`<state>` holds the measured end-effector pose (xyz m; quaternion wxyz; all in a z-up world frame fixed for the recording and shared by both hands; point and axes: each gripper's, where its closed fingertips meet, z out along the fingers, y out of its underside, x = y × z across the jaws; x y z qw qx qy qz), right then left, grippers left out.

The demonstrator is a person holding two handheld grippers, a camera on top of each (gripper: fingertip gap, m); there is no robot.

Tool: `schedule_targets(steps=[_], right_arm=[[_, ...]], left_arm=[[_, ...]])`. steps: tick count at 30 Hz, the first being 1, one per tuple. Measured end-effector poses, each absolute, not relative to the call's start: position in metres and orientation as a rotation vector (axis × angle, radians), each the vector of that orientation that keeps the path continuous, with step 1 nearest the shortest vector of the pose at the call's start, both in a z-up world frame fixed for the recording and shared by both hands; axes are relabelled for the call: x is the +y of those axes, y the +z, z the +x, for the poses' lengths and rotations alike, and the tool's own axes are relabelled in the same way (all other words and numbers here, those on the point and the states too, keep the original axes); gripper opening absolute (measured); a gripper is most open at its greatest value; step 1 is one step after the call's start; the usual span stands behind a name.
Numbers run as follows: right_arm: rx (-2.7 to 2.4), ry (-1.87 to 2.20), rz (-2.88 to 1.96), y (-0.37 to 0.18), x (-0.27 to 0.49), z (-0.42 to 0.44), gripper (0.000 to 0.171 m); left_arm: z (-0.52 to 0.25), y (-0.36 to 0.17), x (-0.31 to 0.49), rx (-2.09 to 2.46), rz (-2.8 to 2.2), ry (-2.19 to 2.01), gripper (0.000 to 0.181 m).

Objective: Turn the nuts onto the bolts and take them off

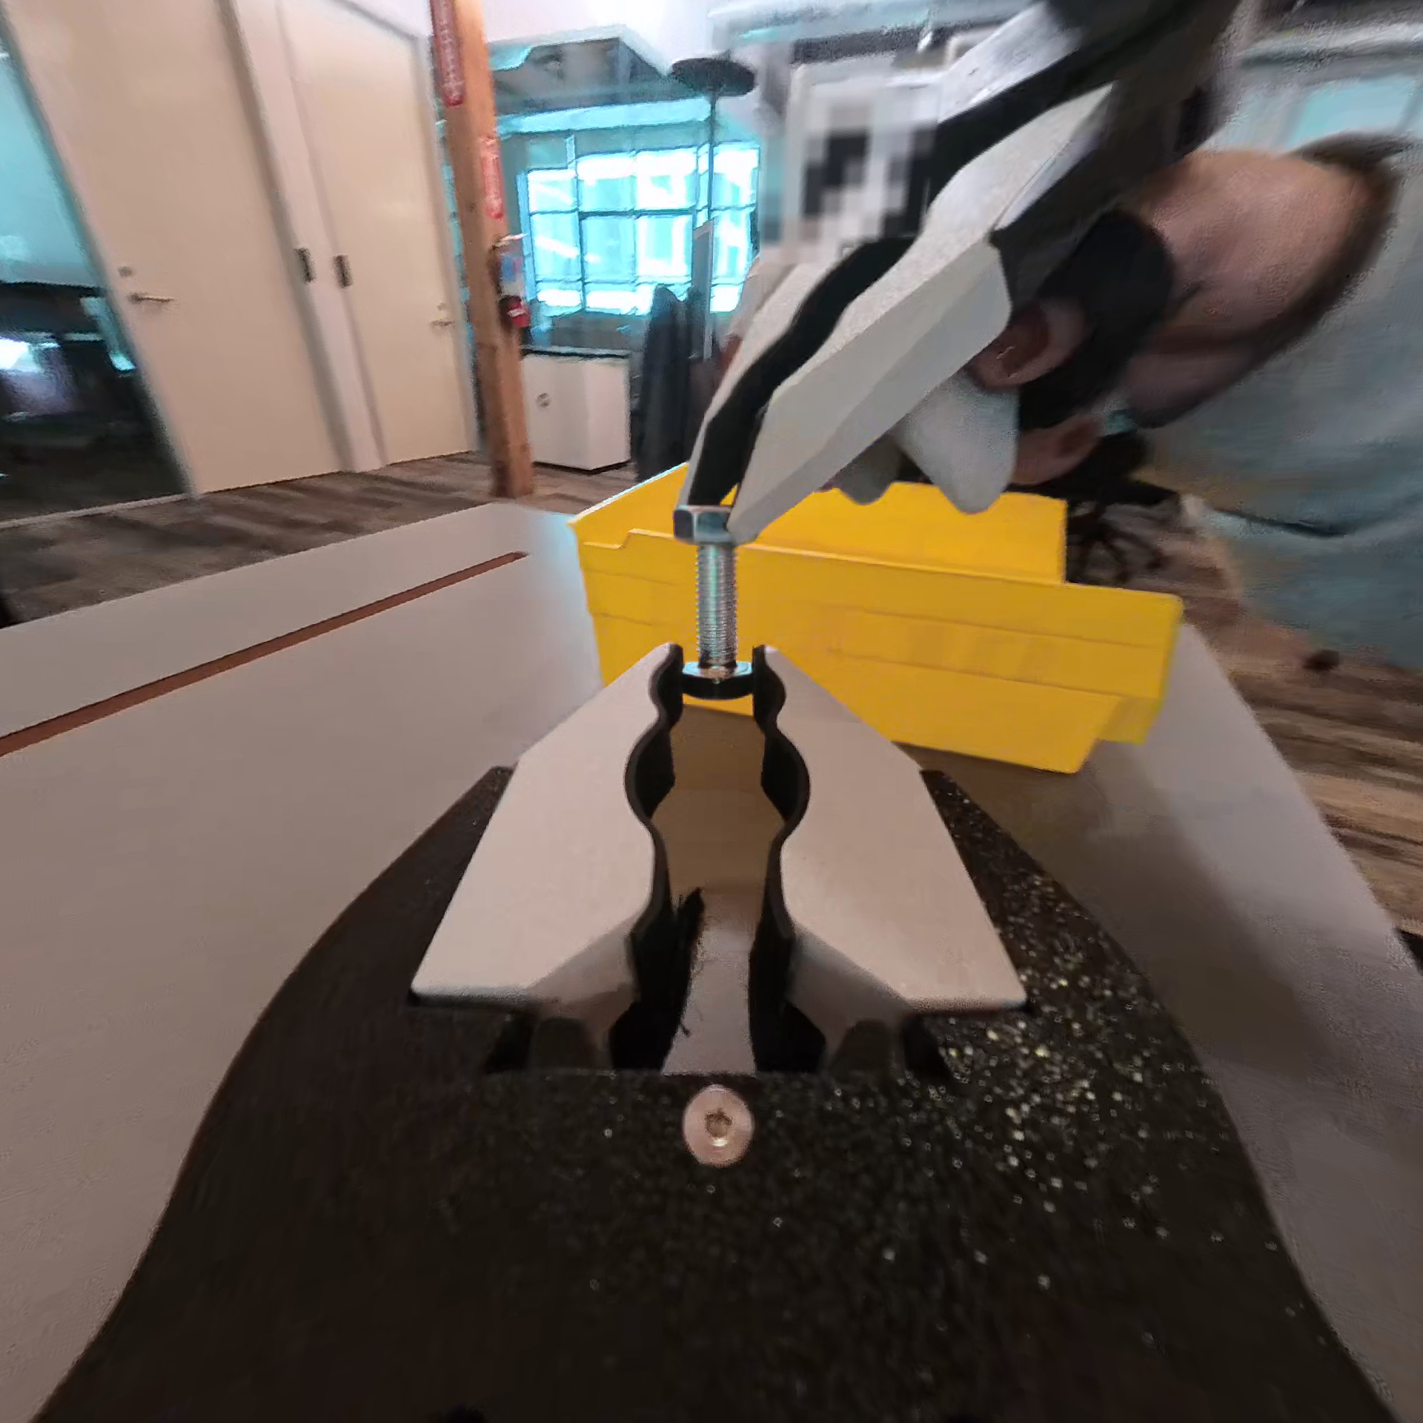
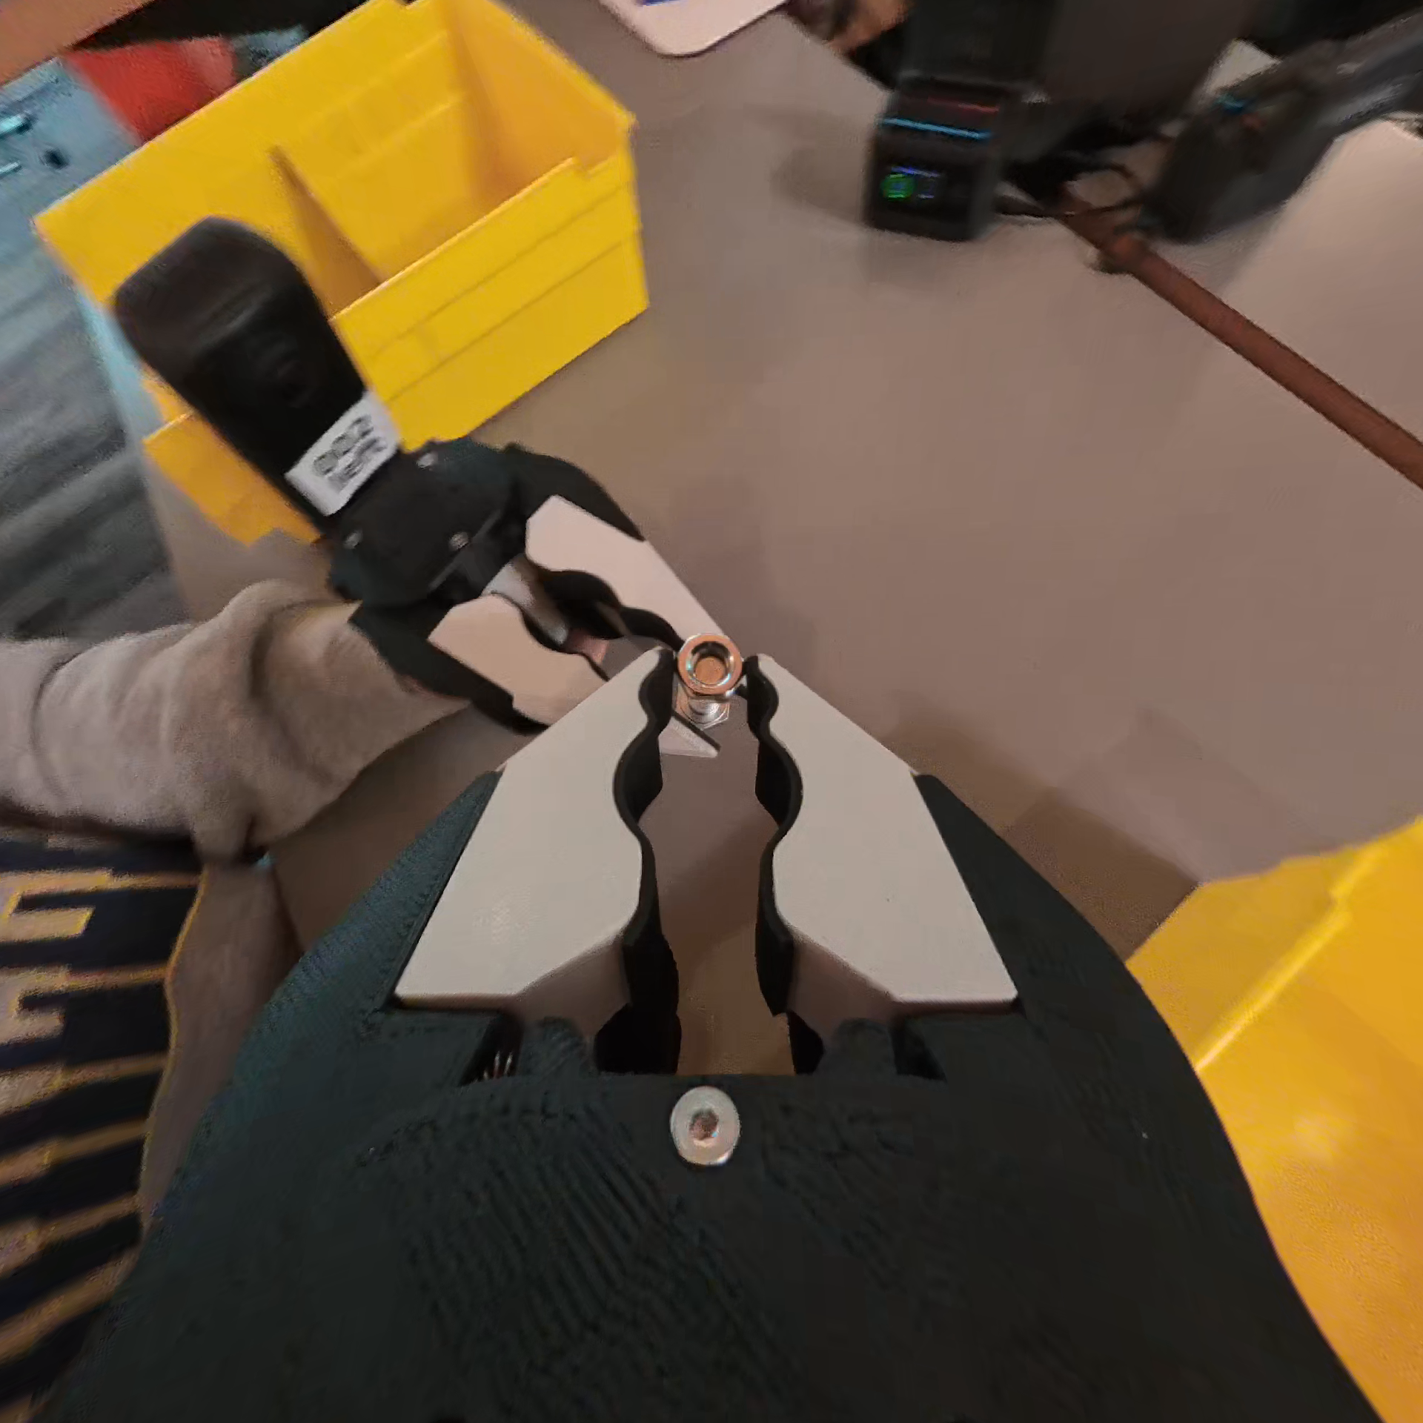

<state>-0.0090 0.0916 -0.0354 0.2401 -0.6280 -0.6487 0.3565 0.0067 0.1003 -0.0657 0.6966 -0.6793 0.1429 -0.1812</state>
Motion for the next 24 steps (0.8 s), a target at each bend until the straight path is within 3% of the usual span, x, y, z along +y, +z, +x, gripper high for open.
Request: schedule_targets(steps=[5, 19, 22, 24], right_arm=[[-1.688, 0.782, -1.674, -0.043, 0.1, -0.007, 0.018], [-1.622, 0.903, -1.562, -0.027, 0.096, -0.01, 0.022], [-1.601, 0.954, -1.475, -0.016, 0.092, -0.012, 0.033], [-1.582, 1.064, -1.349, -0.002, 0.081, -0.013, 0.055]], left_arm=[[0.008, -0.071, 0.106, 0.296, -1.556, -0.331, 0.016], [0.012, -0.059, 0.1, 0.297, -1.466, -0.422, 0.015], [0.013, -0.052, 0.096, 0.289, -1.418, -0.481, 0.015], [0.018, -0.04, 0.088, 0.3, -1.338, -0.578, 0.015]])
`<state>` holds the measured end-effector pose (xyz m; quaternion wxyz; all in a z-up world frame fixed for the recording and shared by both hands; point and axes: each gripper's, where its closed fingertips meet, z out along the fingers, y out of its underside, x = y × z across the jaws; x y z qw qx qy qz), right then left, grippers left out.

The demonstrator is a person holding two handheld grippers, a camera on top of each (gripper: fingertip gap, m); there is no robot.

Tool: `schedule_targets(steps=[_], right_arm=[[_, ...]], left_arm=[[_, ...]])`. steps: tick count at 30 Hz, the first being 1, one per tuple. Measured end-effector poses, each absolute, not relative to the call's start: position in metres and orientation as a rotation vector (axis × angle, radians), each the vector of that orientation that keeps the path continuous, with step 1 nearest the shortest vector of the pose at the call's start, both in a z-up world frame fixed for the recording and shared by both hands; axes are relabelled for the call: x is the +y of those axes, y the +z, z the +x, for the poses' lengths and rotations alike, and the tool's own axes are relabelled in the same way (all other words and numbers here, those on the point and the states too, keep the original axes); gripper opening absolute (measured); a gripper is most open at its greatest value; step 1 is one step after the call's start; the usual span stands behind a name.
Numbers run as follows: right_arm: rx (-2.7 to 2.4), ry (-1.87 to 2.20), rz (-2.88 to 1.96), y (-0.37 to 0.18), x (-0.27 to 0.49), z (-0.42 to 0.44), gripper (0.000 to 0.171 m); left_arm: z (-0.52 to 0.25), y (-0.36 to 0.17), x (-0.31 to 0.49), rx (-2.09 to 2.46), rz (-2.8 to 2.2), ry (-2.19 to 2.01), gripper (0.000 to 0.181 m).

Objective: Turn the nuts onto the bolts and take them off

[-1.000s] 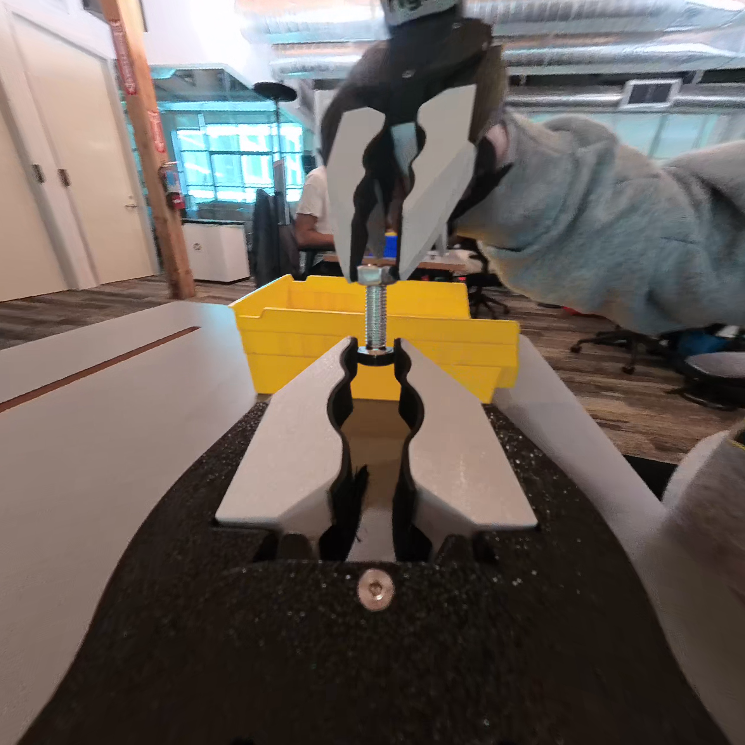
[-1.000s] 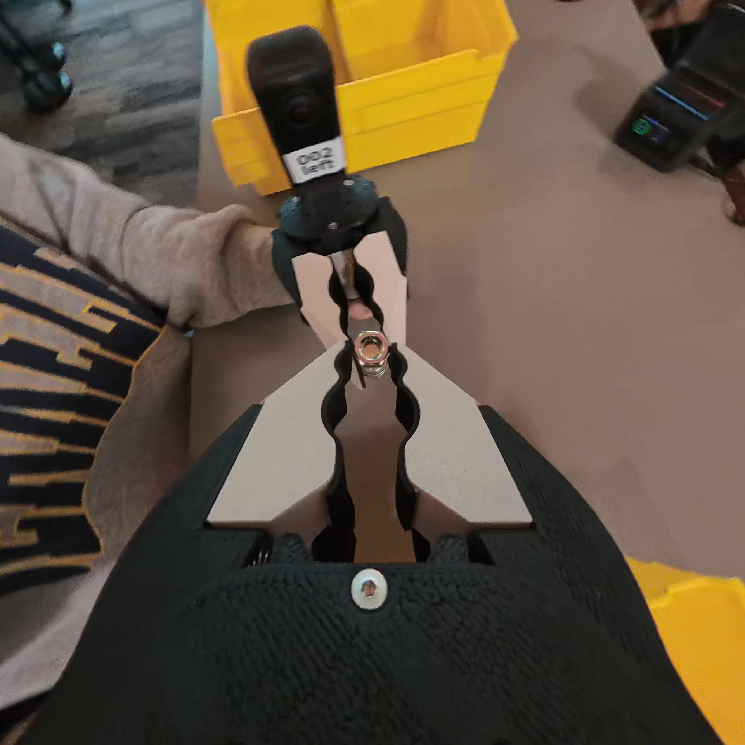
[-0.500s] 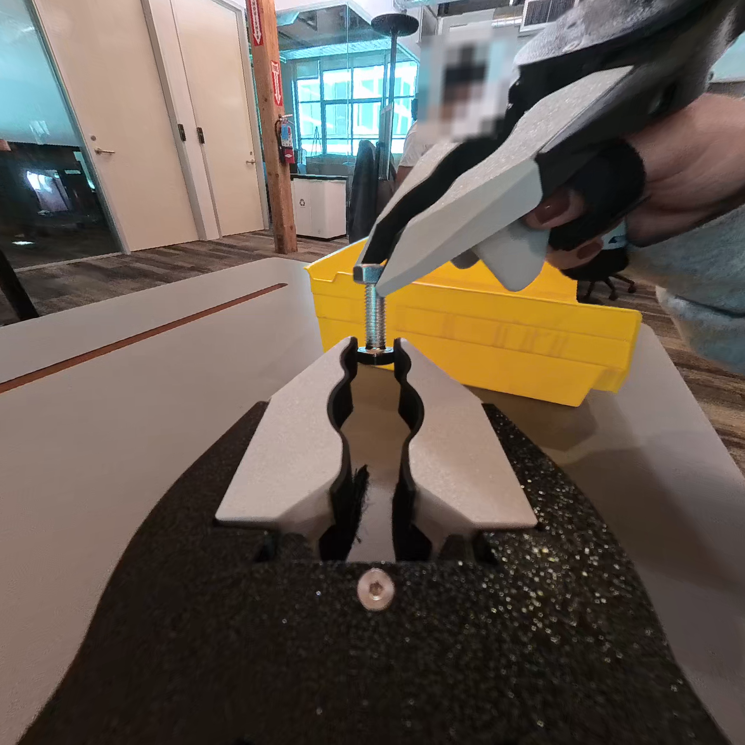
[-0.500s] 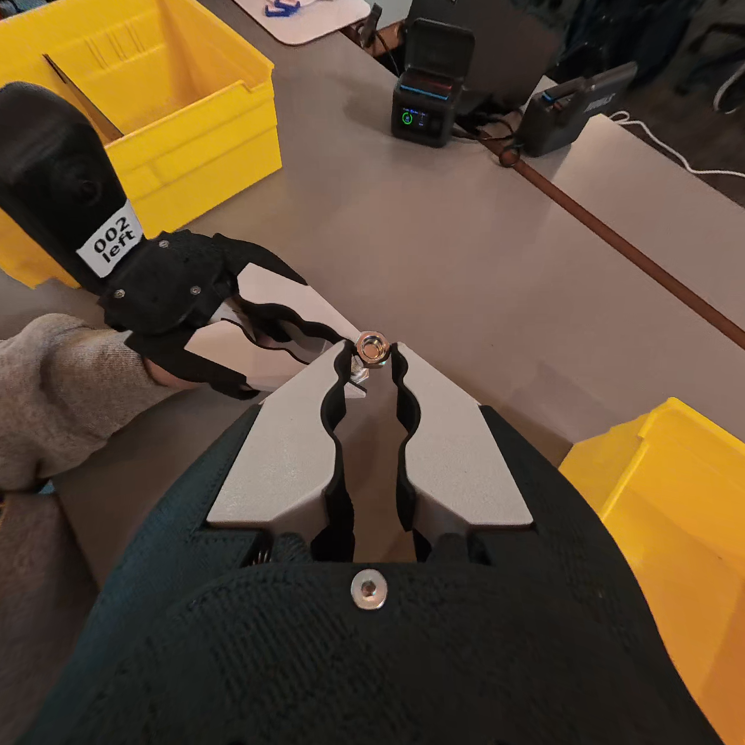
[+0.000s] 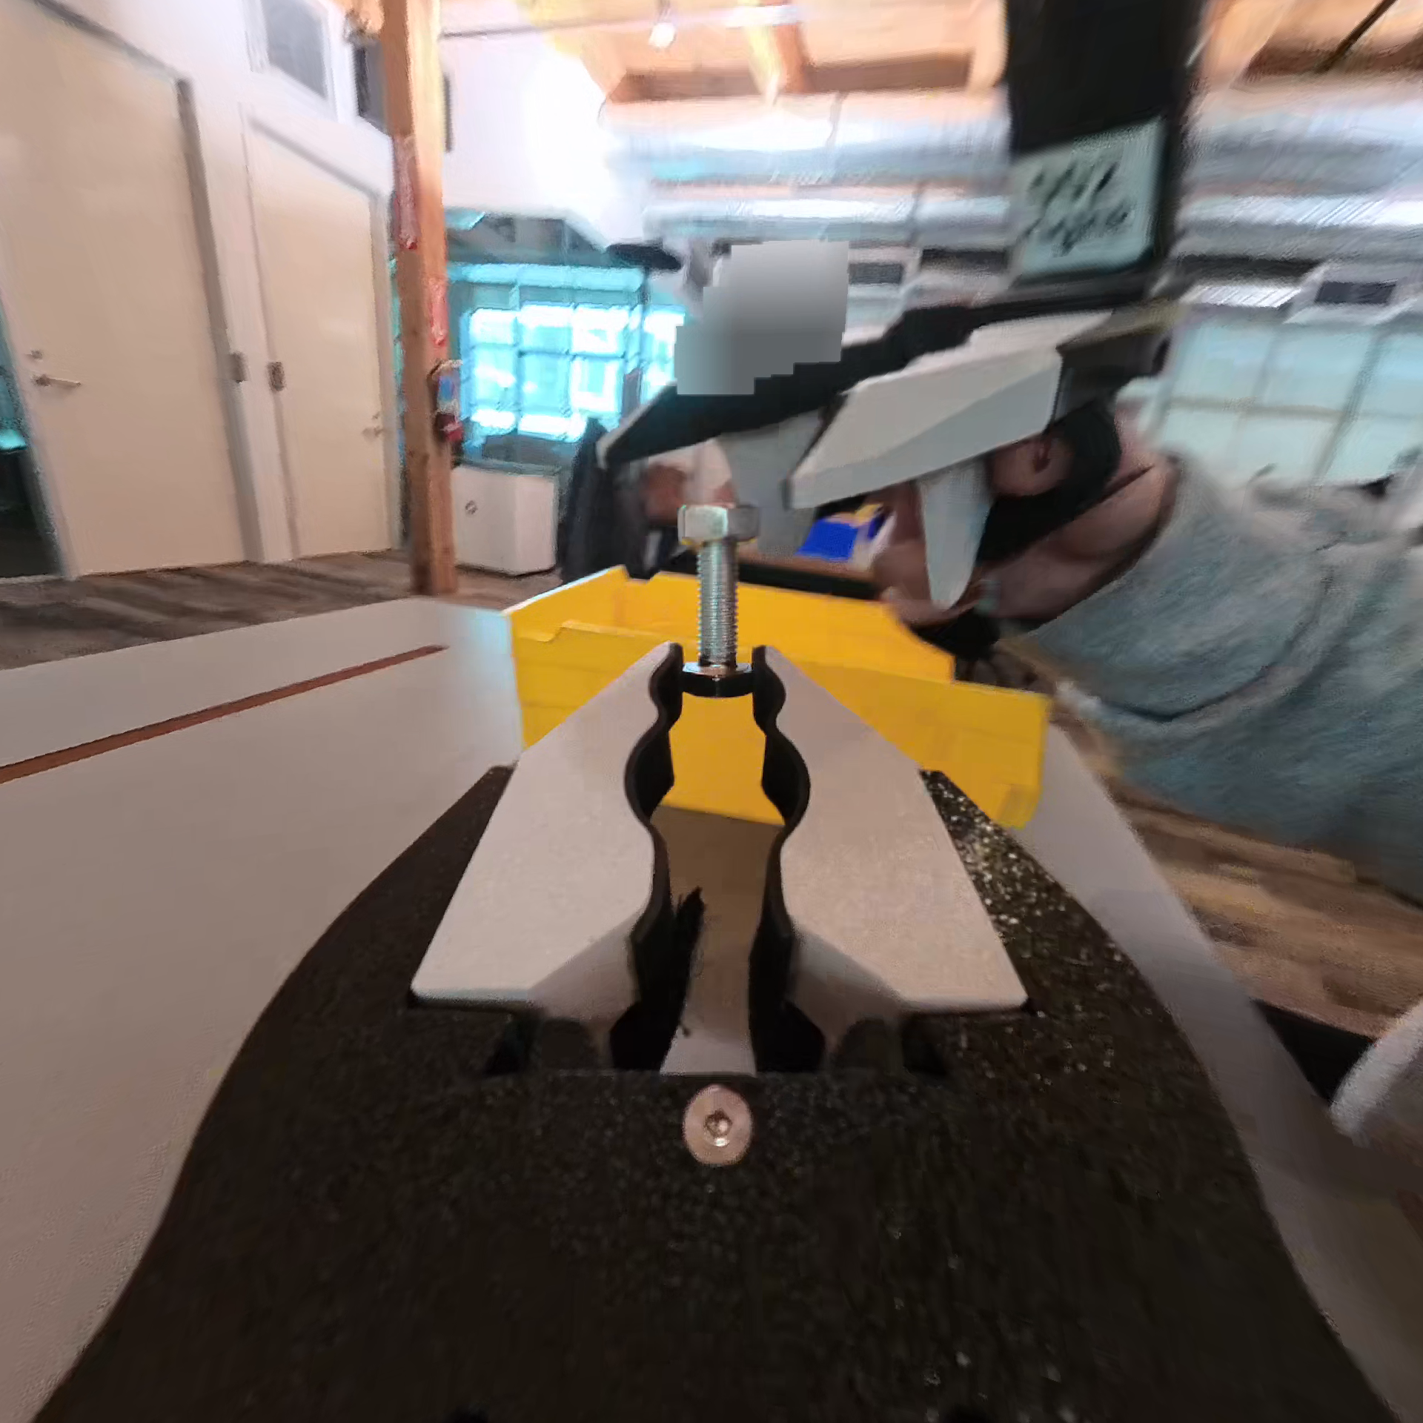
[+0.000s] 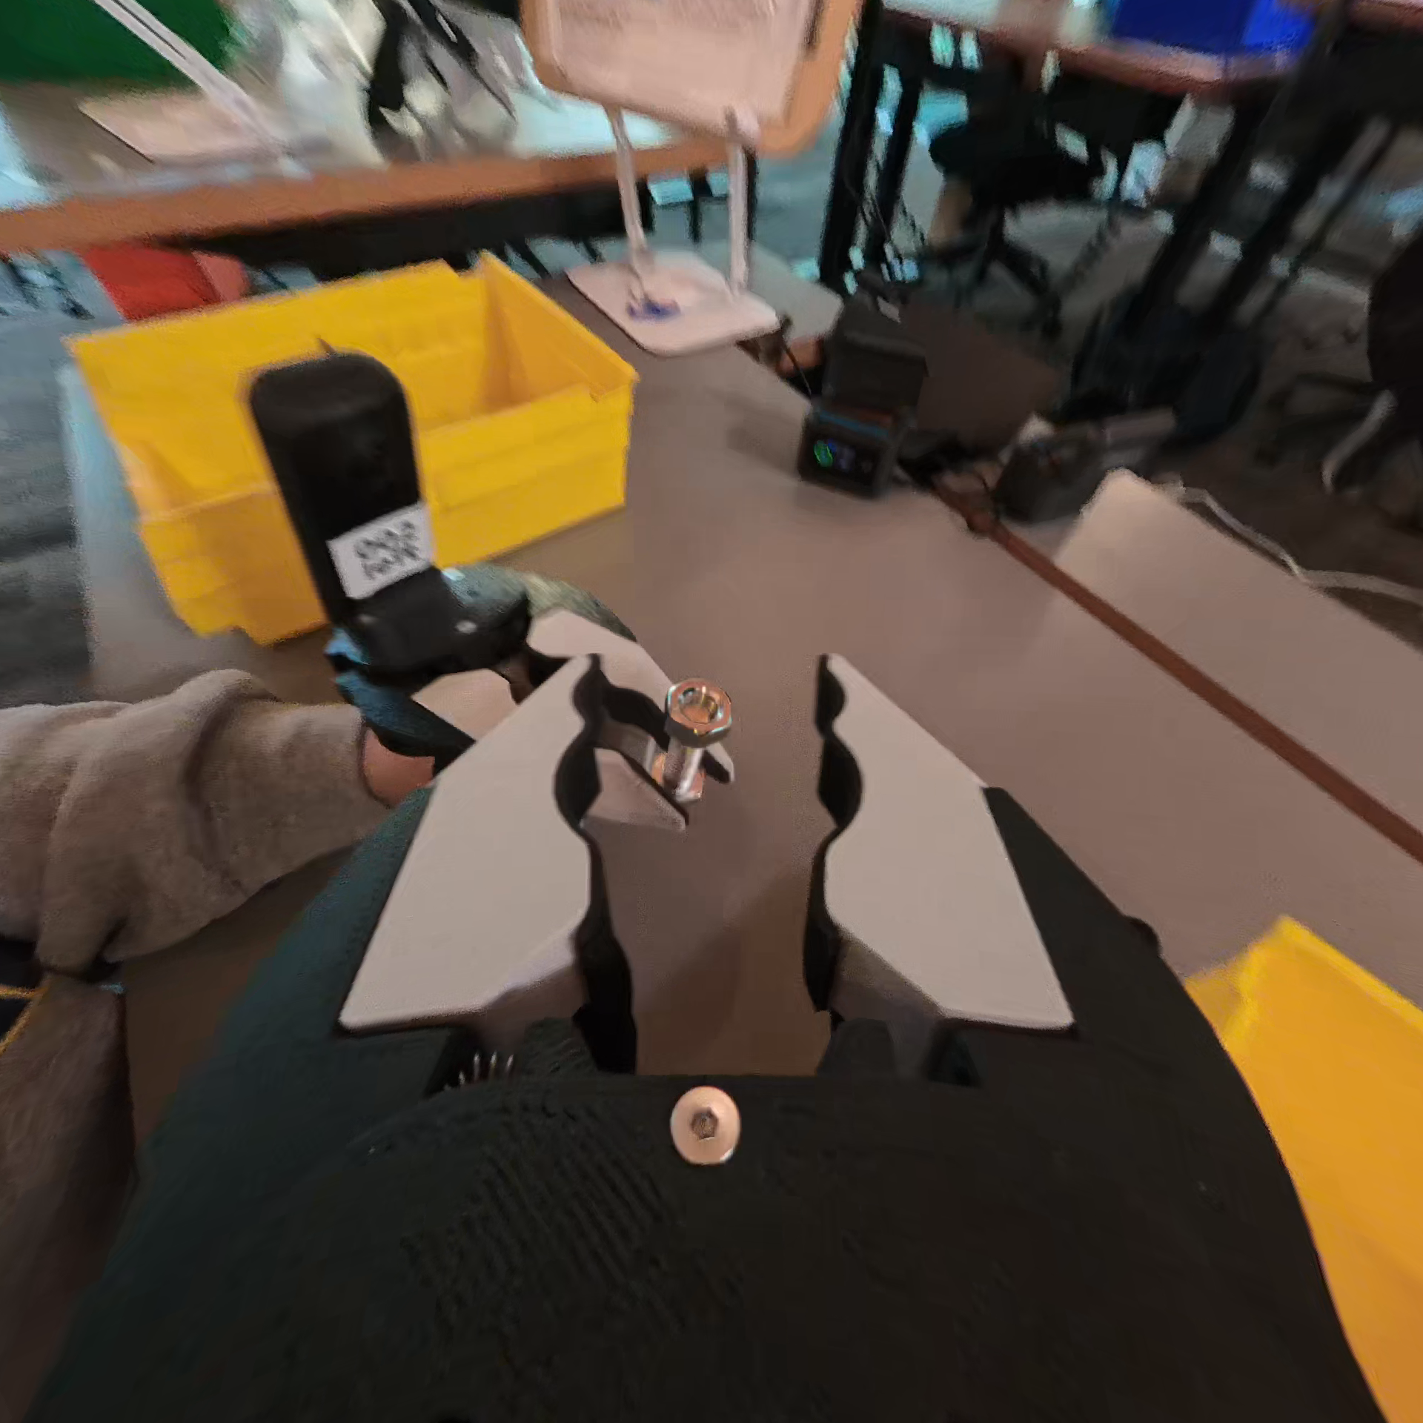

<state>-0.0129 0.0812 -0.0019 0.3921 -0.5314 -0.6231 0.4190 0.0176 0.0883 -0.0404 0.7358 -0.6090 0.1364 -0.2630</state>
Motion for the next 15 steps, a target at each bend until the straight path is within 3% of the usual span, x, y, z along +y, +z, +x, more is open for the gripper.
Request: schedule_targets(steps=[2, 5, 15], right_arm=[[-1.597, 1.225, -1.246, 0.008, 0.063, -0.011, 0.073], [-1.644, 1.41, -1.154, 0.011, 0.038, -0.005, 0.083], [-1.662, 1.503, -1.116, 0.007, 0.028, 0.006, 0.083]], left_arm=[[0.026, -0.027, 0.075, 0.338, -1.246, -0.722, 0.016], [0.034, -0.018, 0.063, 0.386, -1.178, -0.849, 0.016], [0.026, -0.021, 0.068, 0.341, -1.202, -0.857, 0.016]])
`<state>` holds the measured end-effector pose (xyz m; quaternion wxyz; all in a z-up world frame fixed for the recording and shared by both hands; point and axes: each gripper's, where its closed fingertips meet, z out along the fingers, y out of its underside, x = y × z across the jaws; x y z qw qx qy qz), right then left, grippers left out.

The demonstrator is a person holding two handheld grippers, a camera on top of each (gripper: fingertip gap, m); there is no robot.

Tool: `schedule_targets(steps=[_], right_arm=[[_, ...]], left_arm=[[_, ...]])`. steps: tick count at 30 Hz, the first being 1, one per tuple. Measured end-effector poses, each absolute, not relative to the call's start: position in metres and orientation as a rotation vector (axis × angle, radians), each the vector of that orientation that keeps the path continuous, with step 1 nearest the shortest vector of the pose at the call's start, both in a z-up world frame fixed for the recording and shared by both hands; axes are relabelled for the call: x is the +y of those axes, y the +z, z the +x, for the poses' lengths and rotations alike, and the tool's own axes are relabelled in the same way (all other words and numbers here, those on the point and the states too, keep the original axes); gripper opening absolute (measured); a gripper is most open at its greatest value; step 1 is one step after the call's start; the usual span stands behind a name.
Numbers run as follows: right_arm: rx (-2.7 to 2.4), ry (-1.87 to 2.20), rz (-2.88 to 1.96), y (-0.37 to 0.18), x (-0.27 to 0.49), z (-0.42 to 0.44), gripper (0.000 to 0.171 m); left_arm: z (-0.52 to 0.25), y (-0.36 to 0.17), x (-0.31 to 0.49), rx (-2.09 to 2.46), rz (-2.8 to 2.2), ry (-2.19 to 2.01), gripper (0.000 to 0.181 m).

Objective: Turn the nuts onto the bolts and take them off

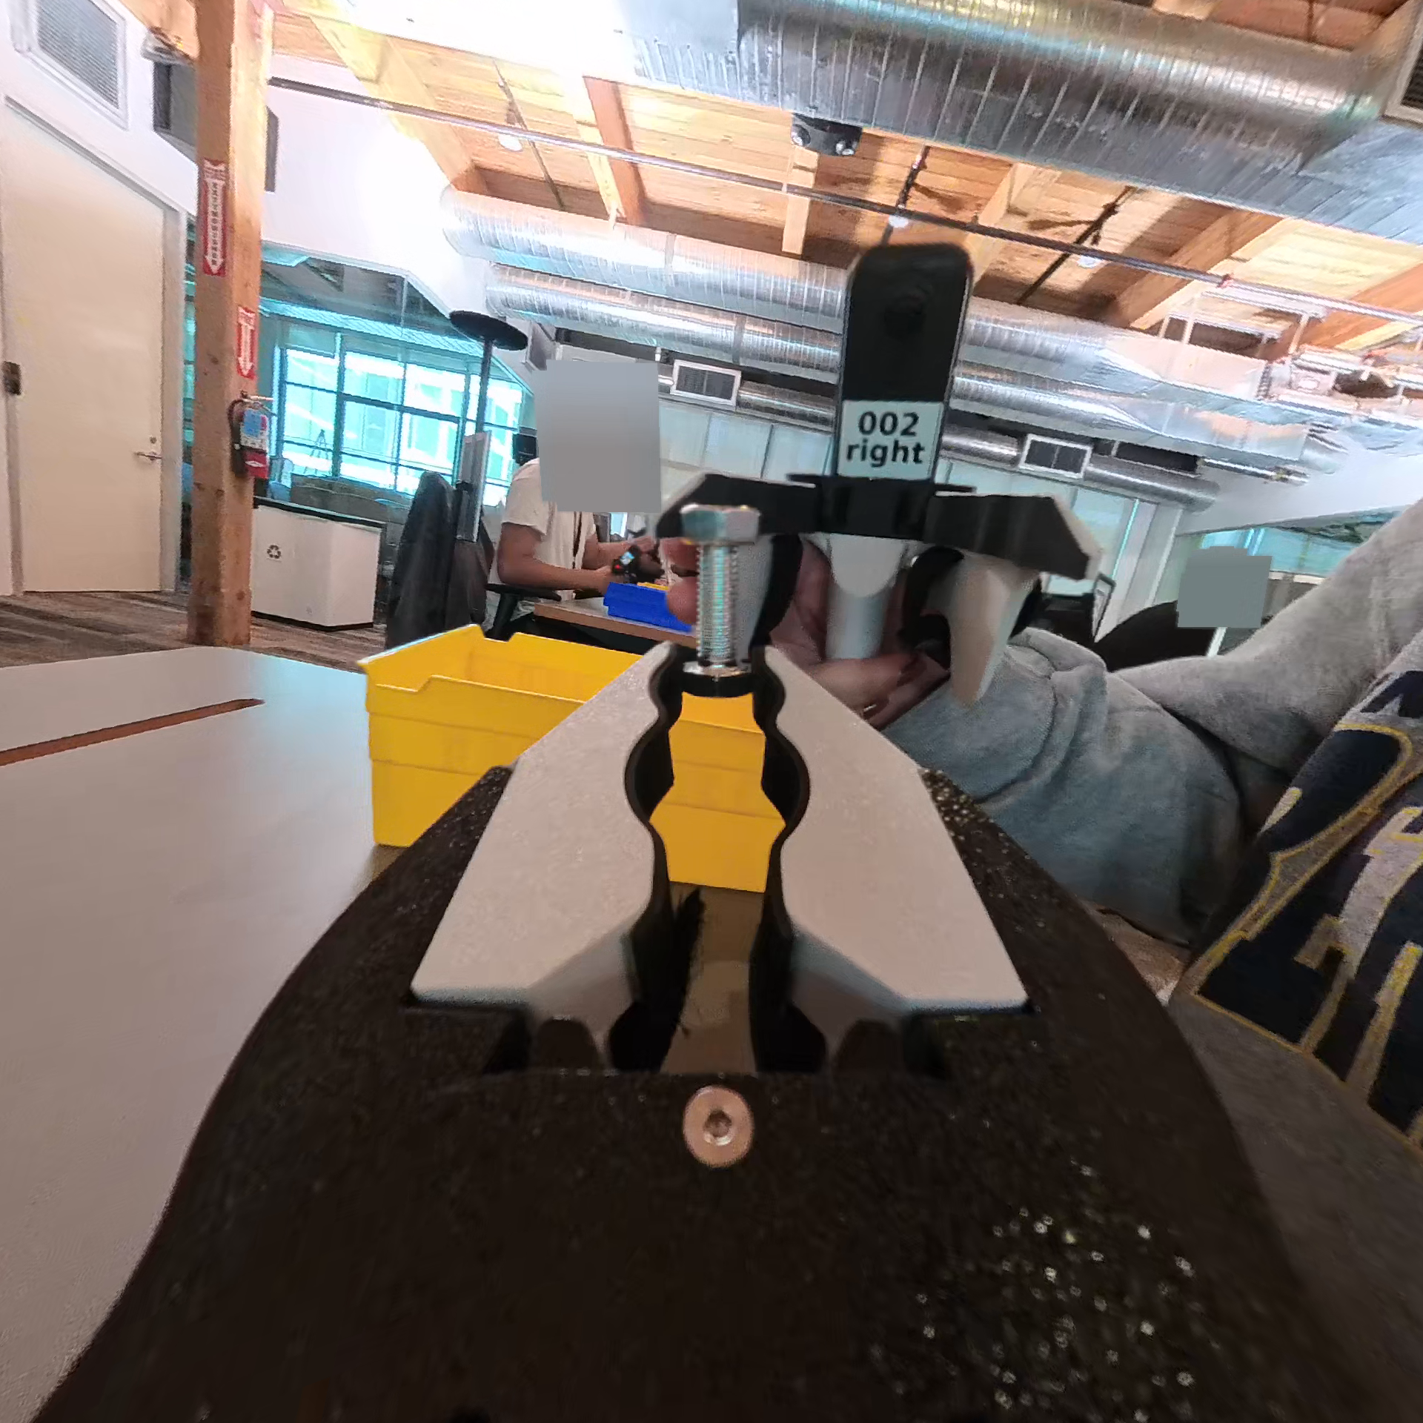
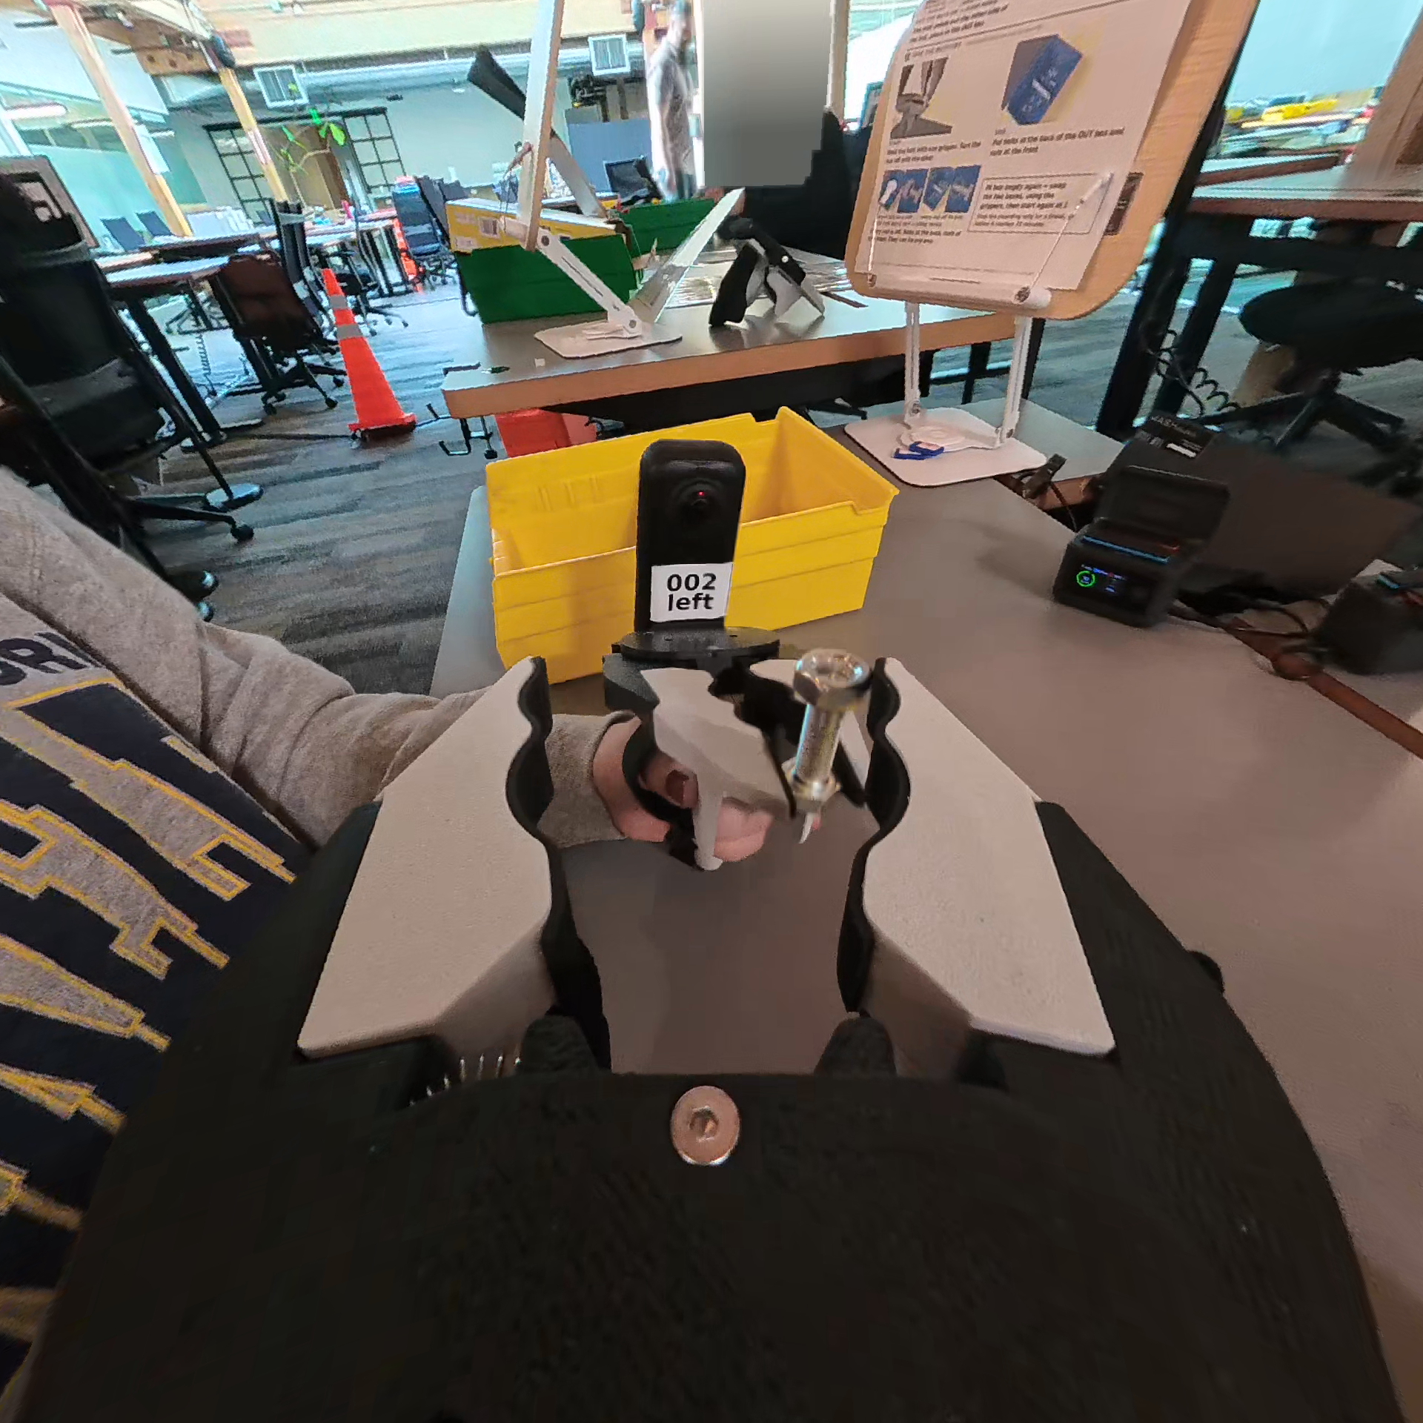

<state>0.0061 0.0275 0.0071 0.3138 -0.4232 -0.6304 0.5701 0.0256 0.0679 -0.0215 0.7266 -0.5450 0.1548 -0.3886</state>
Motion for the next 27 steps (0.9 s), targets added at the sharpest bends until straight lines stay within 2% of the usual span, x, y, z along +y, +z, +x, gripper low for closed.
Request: schedule_targets(steps=[8, 14, 17, 20, 23, 27], right_arm=[[-1.617, 1.53, -1.105, 0.002, 0.025, -0.003, 0.083], [-1.486, 1.471, -1.122, -0.008, 0.041, 0.006, 0.081], [-1.402, 1.373, -1.137, -0.009, 0.053, -0.012, 0.091], [-1.447, 1.432, -1.145, -0.012, 0.041, -0.029, 0.093], [-1.481, 1.46, -1.149, -0.018, 0.034, -0.027, 0.091], [-1.422, 1.449, -1.144, -0.019, 0.044, -0.005, 0.078]], left_arm=[[0.038, -0.027, 0.068, 0.404, -1.242, -0.859, 0.016], [0.017, -0.028, 0.075, 0.318, -1.244, -0.815, 0.016], [0.022, -0.036, 0.077, 0.37, -1.287, -0.781, 0.016], [0.027, -0.038, 0.075, 0.399, -1.295, -0.786, 0.015], [0.027, -0.044, 0.076, 0.388, -1.304, -0.817, 0.016], [0.014, -0.047, 0.077, 0.343, -1.309, -0.827, 0.016]])
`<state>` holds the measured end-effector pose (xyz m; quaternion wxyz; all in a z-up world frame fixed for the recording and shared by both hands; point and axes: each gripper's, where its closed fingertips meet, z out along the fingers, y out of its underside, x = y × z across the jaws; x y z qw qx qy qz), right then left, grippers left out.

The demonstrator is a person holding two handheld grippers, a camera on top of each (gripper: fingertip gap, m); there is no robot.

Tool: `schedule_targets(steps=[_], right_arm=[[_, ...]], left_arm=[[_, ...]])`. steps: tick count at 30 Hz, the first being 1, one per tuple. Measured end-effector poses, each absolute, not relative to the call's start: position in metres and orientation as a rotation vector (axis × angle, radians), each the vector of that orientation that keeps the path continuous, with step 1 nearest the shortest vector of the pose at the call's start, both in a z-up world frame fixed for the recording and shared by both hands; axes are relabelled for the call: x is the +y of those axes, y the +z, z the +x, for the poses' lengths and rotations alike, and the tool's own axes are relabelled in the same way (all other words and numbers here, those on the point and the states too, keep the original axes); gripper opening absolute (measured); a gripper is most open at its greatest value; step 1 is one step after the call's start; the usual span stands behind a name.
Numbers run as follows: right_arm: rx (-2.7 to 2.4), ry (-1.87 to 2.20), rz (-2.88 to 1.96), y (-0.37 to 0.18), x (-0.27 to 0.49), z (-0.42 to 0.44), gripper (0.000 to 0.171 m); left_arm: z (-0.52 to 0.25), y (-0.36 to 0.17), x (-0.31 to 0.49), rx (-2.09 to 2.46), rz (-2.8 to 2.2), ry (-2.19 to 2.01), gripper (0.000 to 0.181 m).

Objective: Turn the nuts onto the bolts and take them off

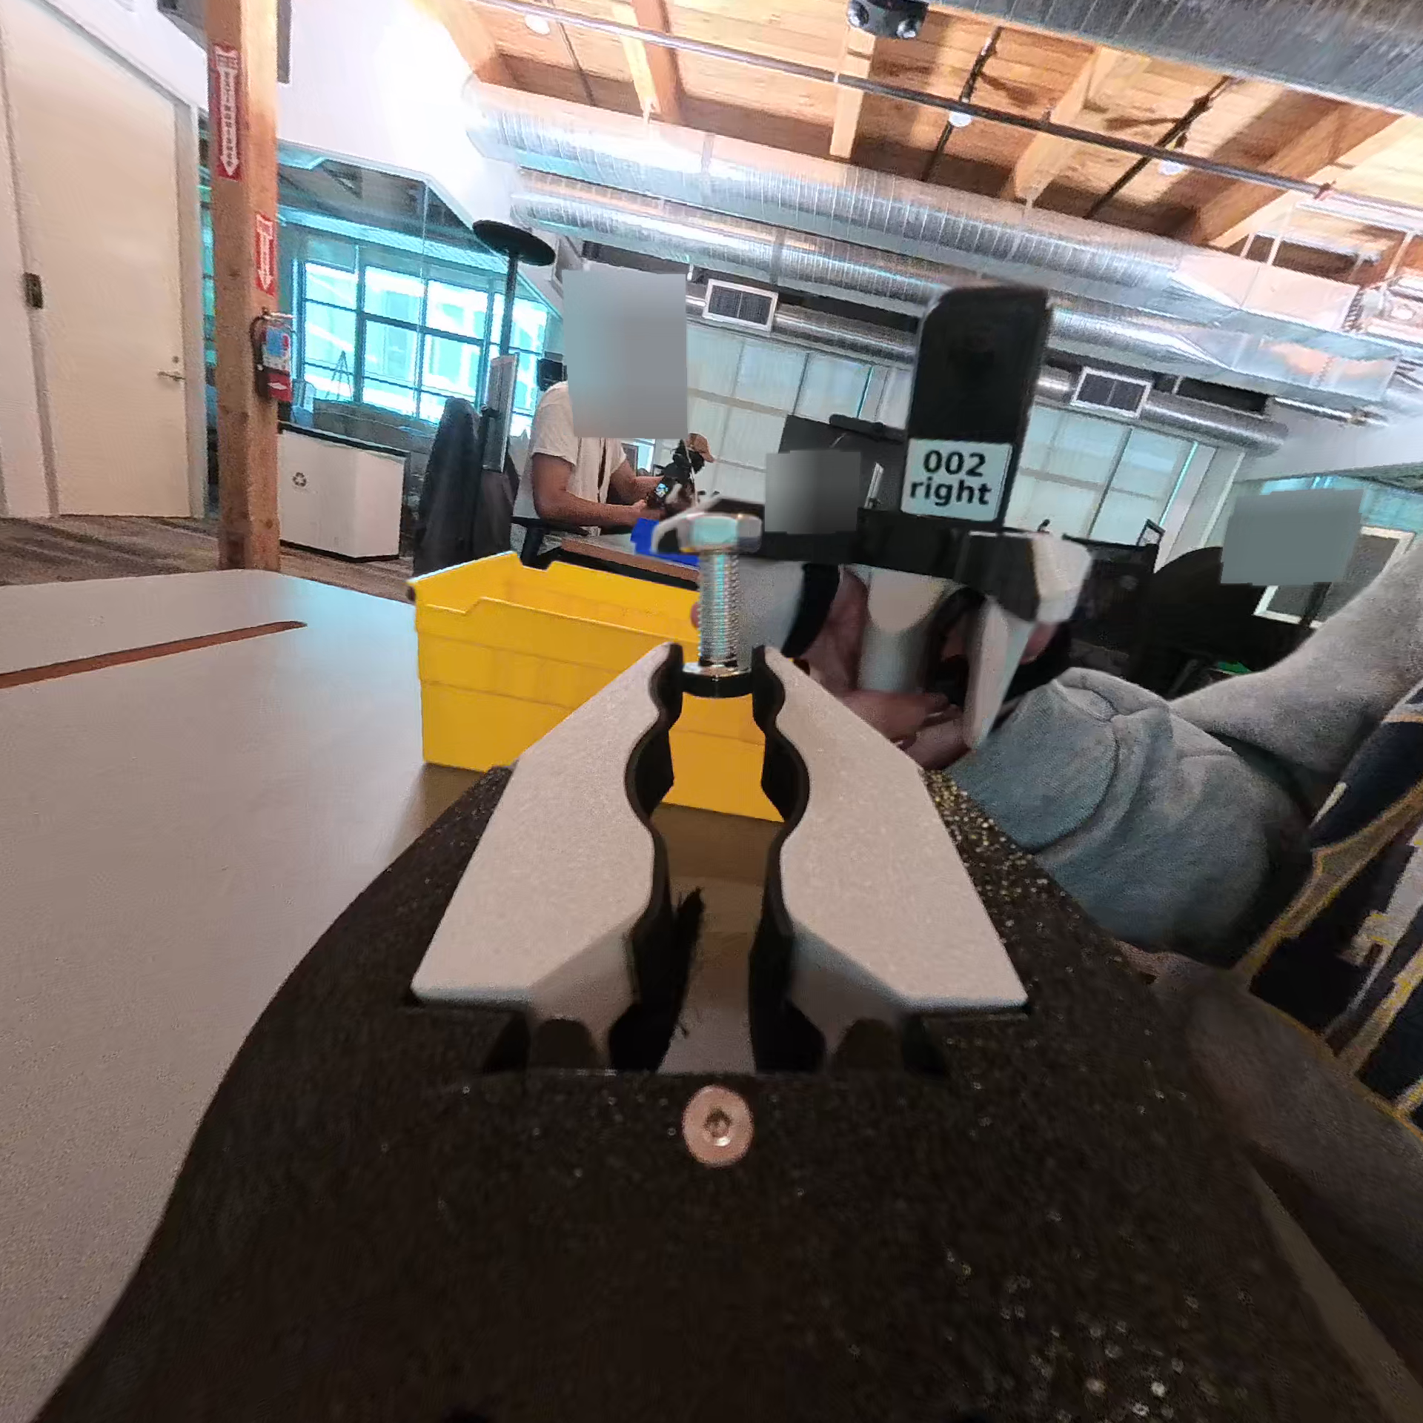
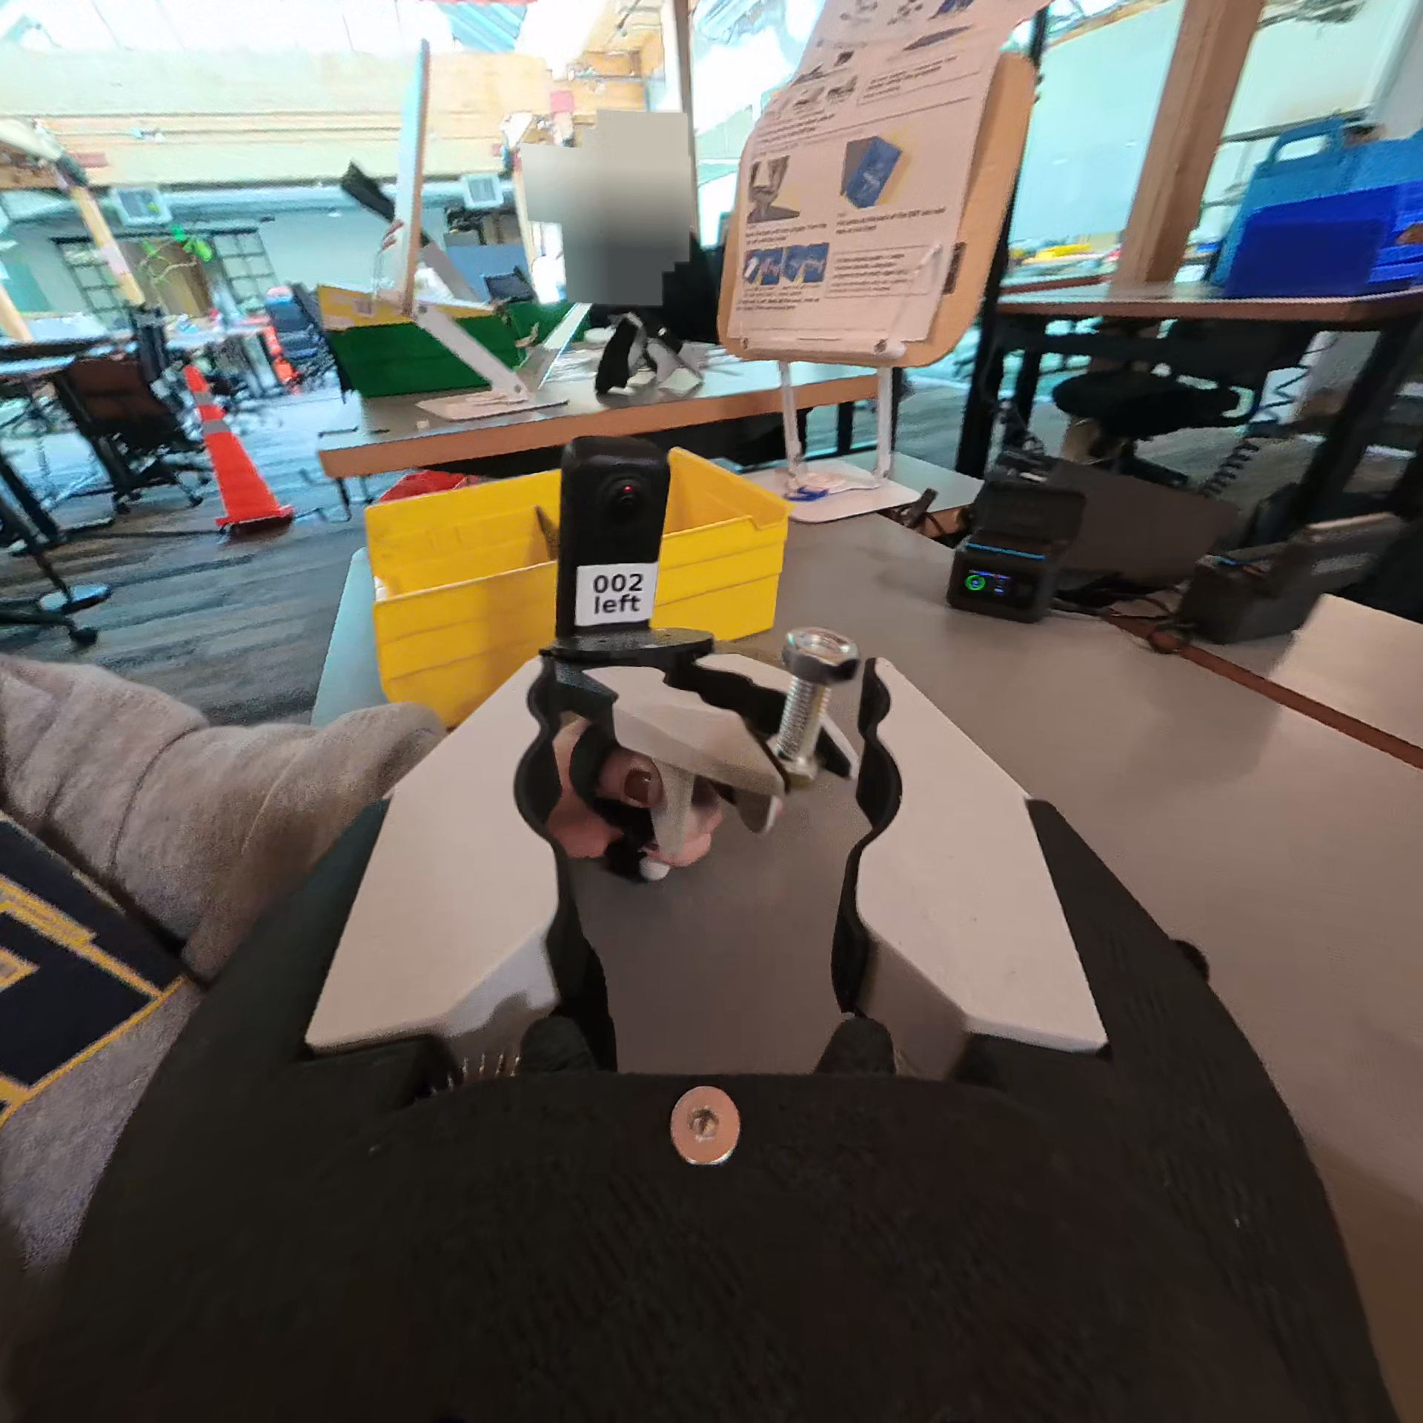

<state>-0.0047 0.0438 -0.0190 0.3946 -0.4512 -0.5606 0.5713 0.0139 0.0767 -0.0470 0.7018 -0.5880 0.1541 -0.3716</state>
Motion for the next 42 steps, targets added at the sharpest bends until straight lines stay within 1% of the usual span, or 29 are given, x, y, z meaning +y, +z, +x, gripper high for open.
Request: schedule_targets(steps=[2, 5, 8, 10, 11, 12, 13, 16, 19, 23, 25, 26, 28, 30, 33, 37, 38, 39, 40, 41, 42], right_arm=[[-1.352, 1.461, -1.148, -0.013, 0.052, -0.003, 0.079], [-1.361, 1.486, -1.145, -0.012, 0.048, -0.014, 0.086], [-1.367, 1.541, -1.138, -0.02, 0.043, -0.024, 0.086], [-1.364, 1.63, -1.147, -0.025, 0.038, -0.017, 0.085], [-1.367, 1.656, -1.146, -0.026, 0.035, -0.009, 0.079], [-1.356, 1.646, -1.148, -0.028, 0.037, -0.002, 0.08], [-1.331, 1.615, -1.14, -0.029, 0.04, 0.005, 0.075], [-1.204, 1.526, -1.115, -0.024, 0.055, 0.014, 0.075], [-1.24, 1.514, -1.118, -0.021, 0.051, 0.0, 0.082], [-1.288, 1.509, -1.114, -0.022, 0.038, -0.019, 0.083], [-1.282, 1.508, -1.141, -0.027, 0.036, -0.017, 0.087], [-1.281, 1.509, -1.142, -0.027, 0.036, -0.011, 0.085], [-1.252, 1.504, -1.149, -0.027, 0.04, 0.0, 0.077], [-1.212, 1.489, -1.153, -0.024, 0.046, -0.001, 0.077], [-1.242, 1.503, -1.159, -0.022, 0.043, -0.019, 0.086], [-1.31, 1.553, -1.13, -0.021, 0.023, -0.025, 0.085], [-1.313, 1.531, -1.142, -0.022, 0.023, -0.019, 0.092], [-1.324, 1.498, -1.135, -0.024, 0.024, -0.011, 0.091], [-1.328, 1.469, -1.121, -0.024, 0.026, -0.002, 0.08], [-1.305, 1.44, -1.119, -0.022, 0.03, 0.002, 0.076], [-1.269, 1.418, -1.121, -0.018, 0.037, 0.002, 0.08]], left_arm=[[0.014, -0.049, 0.076, 0.354, -1.315, -0.836, 0.016], [0.023, -0.051, 0.076, 0.395, -1.326, -0.852, 0.016], [0.033, -0.055, 0.078, 0.41, -1.333, -0.879, 0.016], [0.03, -0.054, 0.078, 0.401, -1.328, -0.856, 0.016], [0.027, -0.053, 0.077, 0.392, -1.322, -0.85, 0.016], [0.023, -0.052, 0.077, 0.378, -1.325, -0.835, 0.016], [0.019, -0.053, 0.077, 0.365, -1.335, -0.819, 0.016], [0.017, -0.054, 0.074, 0.388, -1.344, -0.805, 0.016], [0.024, -0.055, 0.073, 0.42, -1.348, -0.826, 0.016], [0.026, -0.062, 0.075, 0.442, -1.392, -0.788, 0.016], [0.017, -0.062, 0.075, 0.42, -1.395, -0.754, 0.016], [0.01, -0.059, 0.075, 0.391, -1.381, -0.747, 0.016], [-0.001, -0.054, 0.073, 0.348, -1.358, -0.741, 0.016], [0.0, -0.053, 0.07, 0.373, -1.353, -0.739, 0.016], [0.018, -0.052, 0.062, 0.453, -1.334, -0.808, 0.016], [0.017, -0.056, 0.067, 0.445, -1.373, -0.751, 0.016], [0.009, -0.055, 0.067, 0.42, -1.371, -0.725, 0.016], [-0.003, -0.053, 0.069, 0.367, -1.37, -0.698, 0.016], [-0.013, -0.051, 0.07, 0.322, -1.372, -0.675, 0.016], [-0.017, -0.051, 0.069, 0.312, -1.377, -0.67, 0.016], [-0.015, -0.05, 0.067, 0.322, -1.378, -0.671, 0.016]])
